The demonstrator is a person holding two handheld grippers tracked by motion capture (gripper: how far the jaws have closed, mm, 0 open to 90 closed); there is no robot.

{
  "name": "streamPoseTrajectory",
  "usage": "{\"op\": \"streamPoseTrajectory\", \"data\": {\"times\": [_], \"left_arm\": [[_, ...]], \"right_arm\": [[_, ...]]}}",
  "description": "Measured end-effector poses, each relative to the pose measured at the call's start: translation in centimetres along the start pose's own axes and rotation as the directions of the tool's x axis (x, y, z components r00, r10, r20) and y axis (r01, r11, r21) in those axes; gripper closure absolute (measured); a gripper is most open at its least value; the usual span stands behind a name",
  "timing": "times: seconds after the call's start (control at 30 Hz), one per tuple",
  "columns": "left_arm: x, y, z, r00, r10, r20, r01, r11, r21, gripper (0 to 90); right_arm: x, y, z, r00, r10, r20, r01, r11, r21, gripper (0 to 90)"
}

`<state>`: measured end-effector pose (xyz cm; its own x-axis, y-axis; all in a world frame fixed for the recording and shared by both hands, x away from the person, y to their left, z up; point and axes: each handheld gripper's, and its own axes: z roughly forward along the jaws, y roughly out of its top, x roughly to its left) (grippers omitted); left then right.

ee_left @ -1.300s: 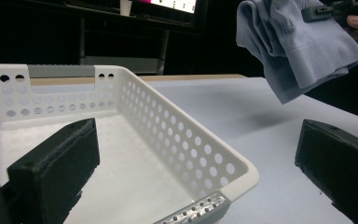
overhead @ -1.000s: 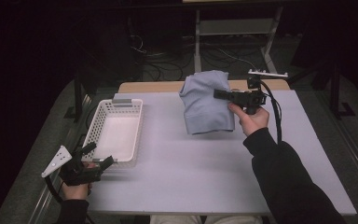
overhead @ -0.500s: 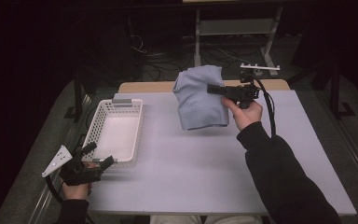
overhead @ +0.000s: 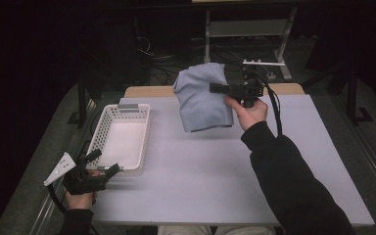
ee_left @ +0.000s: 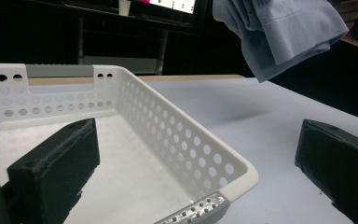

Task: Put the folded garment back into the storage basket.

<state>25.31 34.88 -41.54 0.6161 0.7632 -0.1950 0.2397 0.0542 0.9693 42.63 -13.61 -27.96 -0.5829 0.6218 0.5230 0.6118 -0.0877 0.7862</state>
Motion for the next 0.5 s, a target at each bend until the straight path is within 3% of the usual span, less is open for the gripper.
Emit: {"op": "streamPoseTrajectory", "data": {"times": [0.5], "left_arm": [[0.0, 0.0, 0.0, 1.0000, -0.001, 0.003, 0.001, 1.0000, -0.001, 0.0]], "right_arm": [[2.0, 0.9, 2.4, 0.9995, -0.017, -0.029, 0.017, 1.000, 0.012, 68.4]]}}
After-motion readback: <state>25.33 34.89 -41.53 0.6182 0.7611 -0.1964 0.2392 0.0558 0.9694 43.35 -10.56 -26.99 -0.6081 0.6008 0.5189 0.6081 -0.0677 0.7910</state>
